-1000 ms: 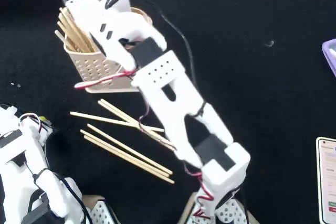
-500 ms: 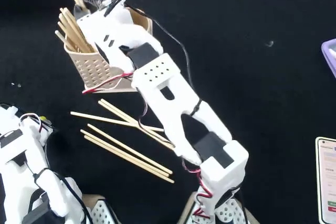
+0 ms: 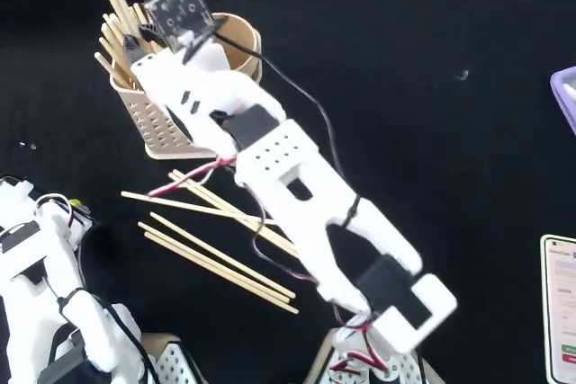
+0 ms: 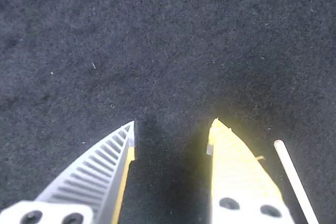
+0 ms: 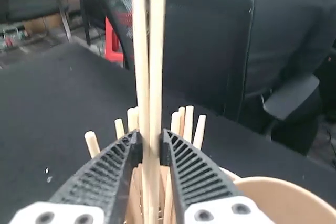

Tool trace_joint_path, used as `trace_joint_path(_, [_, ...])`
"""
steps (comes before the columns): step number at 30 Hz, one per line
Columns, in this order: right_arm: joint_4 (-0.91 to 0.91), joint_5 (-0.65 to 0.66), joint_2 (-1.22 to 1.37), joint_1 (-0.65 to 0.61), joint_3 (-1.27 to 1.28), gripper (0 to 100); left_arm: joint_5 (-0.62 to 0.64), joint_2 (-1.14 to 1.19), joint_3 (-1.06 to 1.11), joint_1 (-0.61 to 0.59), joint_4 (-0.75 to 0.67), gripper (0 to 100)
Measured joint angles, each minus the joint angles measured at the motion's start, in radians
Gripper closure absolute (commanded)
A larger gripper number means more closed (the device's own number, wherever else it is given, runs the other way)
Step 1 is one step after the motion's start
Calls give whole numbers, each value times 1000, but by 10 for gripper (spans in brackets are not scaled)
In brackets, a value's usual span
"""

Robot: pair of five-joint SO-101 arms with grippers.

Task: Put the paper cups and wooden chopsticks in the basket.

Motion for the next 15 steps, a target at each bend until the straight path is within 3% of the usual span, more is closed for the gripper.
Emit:
trace_joint_path(10, [-183, 0, -51, 2, 195, 981, -8, 0, 0, 0, 0, 776])
trace_joint_path(15, [-189, 0, -97, 2, 221, 828, -8, 0, 0, 0, 0, 776])
